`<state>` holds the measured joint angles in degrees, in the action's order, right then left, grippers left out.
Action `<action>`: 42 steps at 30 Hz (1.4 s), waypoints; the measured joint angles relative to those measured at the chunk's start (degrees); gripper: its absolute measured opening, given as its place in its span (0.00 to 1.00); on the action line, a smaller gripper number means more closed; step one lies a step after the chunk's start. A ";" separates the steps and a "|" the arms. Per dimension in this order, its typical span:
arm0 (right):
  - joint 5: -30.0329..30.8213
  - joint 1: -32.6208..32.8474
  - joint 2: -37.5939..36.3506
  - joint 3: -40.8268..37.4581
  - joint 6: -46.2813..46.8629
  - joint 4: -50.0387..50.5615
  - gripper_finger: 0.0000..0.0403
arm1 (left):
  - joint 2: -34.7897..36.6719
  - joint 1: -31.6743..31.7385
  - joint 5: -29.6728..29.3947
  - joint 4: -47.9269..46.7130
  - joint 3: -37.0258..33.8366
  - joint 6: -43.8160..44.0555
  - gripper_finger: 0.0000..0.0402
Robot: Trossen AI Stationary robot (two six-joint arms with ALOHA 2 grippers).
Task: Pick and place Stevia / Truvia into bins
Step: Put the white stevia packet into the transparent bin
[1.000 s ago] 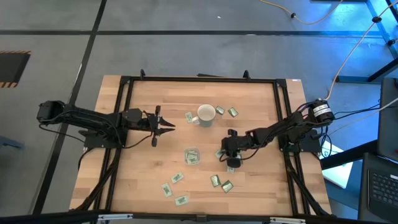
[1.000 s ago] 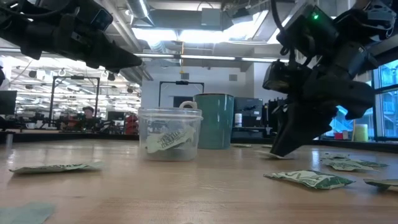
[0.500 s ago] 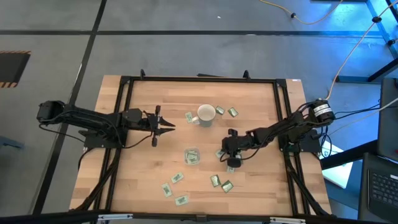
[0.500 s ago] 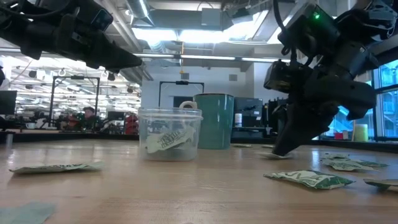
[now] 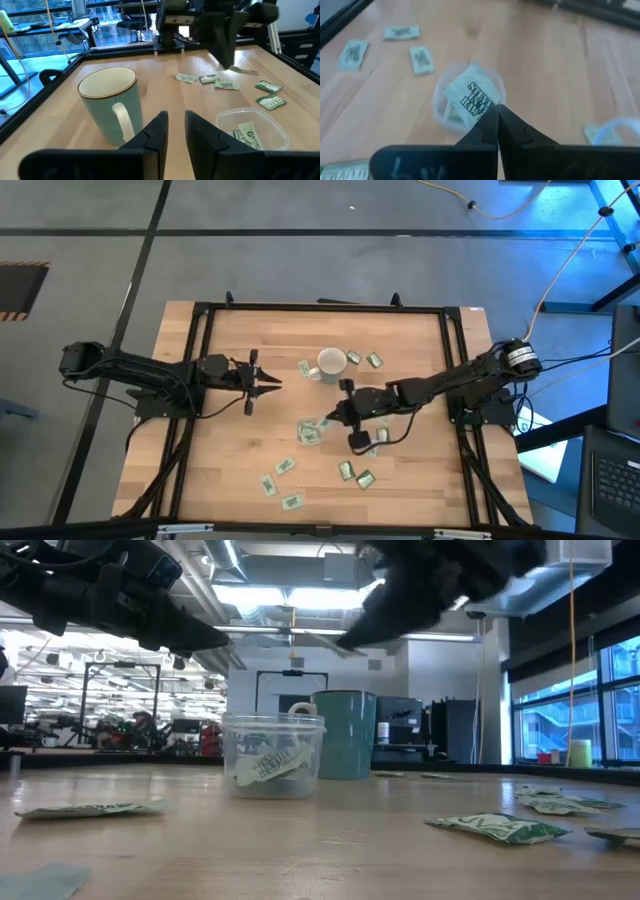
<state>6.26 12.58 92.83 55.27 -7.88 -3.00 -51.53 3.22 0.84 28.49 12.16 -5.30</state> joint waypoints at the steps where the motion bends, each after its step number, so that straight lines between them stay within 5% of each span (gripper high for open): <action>1: -0.02 -0.19 0.95 1.59 -0.64 0.36 0.00 | 0.00 0.00 0.00 0.02 0.00 0.00 0.15; 11: -1.58 -1.34 13.24 13.38 -1.47 5.92 0.00 | 0.00 0.00 0.02 -0.02 0.00 0.00 0.15; 19: -4.96 -1.29 18.30 15.06 -0.13 6.39 0.00 | 0.00 0.00 0.03 -0.47 0.02 0.00 0.15; 33: -3.08 -1.24 17.47 15.15 1.76 8.69 0.16 | 0.00 0.00 0.02 -0.46 0.04 0.02 0.15; 42: -0.48 -0.73 3.28 9.88 13.53 26.23 0.22 | 0.00 0.00 0.04 -0.44 0.04 0.02 0.15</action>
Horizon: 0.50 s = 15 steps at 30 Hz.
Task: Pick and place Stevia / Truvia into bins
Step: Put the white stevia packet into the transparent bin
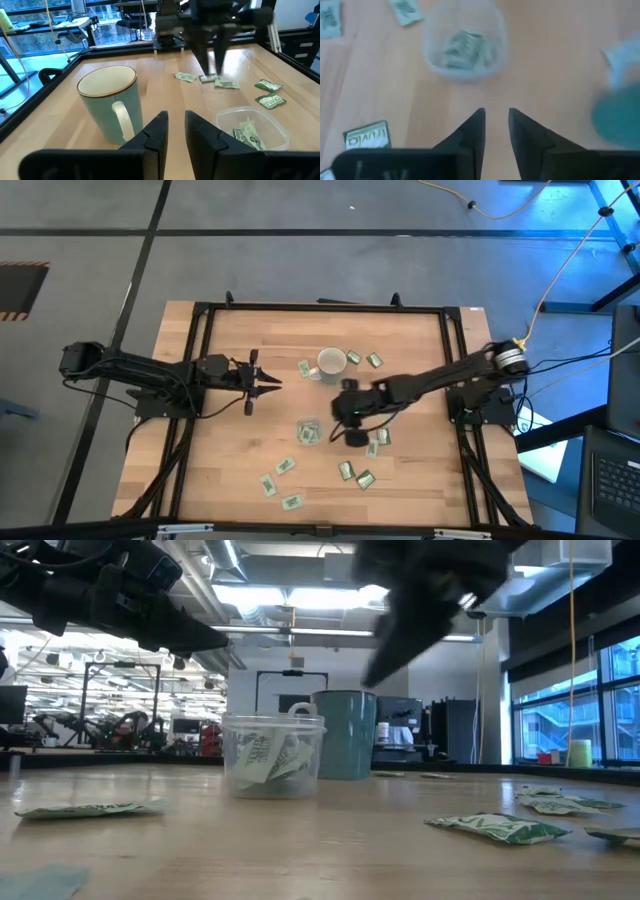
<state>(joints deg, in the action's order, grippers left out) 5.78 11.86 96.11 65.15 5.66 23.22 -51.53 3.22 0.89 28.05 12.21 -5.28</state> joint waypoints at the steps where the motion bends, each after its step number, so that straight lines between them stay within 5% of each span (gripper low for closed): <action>1: 1.43 0.12 -2.35 -2.06 2.47 0.36 0.22 | 0.00 -0.02 0.00 0.00 0.00 0.00 0.15; 8: 3.16 0.22 -17.15 -18.26 19.36 0.56 0.22 | 0.00 0.00 0.00 0.20 0.00 -0.02 0.15; 15: 3.24 0.29 -21.04 -28.66 24.27 0.30 0.22 | 0.00 0.00 -0.02 0.22 0.00 -0.04 0.15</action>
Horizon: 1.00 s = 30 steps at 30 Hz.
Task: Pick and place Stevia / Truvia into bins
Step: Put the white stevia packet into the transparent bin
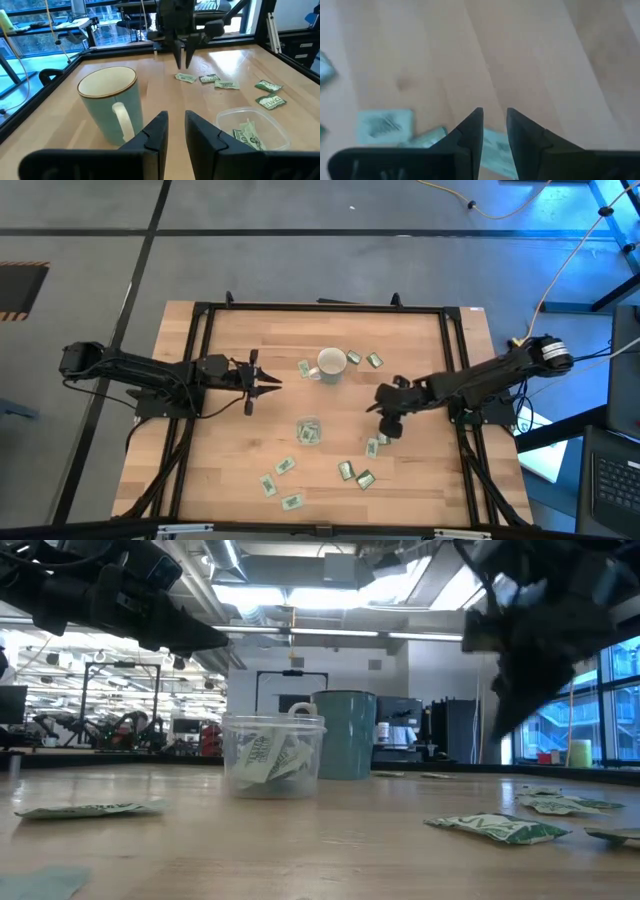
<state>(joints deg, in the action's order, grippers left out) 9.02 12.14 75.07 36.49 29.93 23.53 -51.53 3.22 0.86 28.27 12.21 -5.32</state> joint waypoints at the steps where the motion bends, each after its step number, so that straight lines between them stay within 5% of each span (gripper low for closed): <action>1: 0.04 0.18 0.10 -0.97 0.00 -0.04 0.22 | 0.00 0.00 0.00 0.00 0.00 -0.25 0.15; 17: -0.68 1.25 2.38 -6.18 1.53 -0.09 0.21 | 0.00 0.00 0.00 -0.24 0.00 -1.48 0.15; 30: -0.22 1.25 4.65 -6.34 1.84 -1.30 0.02 | 0.00 0.00 -0.02 -0.28 0.00 -1.47 0.15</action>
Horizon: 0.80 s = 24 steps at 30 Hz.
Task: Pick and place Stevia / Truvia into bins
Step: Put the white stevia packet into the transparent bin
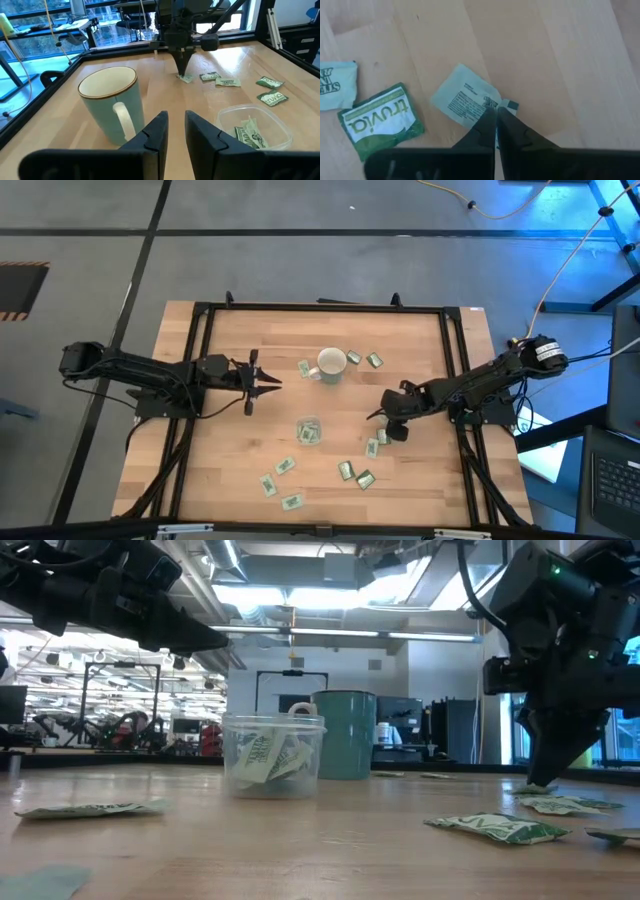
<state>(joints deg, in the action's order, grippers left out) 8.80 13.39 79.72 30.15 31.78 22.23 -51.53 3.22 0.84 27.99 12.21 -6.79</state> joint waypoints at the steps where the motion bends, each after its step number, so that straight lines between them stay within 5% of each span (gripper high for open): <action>1: -0.01 0.00 -0.07 0.32 -0.36 0.00 0.01 | 0.00 0.00 0.00 0.00 0.00 -0.02 0.15; 14: 0.46 0.00 0.93 16.99 -16.03 -8.63 0.00 | 0.00 0.00 -0.53 0.11 0.00 -0.02 0.15; 24: -2.15 -0.02 14.02 33.42 -35.53 -9.52 0.00 | 0.00 0.00 -1.29 -0.09 0.00 -0.02 0.15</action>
<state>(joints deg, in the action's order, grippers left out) 6.65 13.37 93.73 63.58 -3.75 12.70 -51.53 3.22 -0.45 27.90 12.21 -6.81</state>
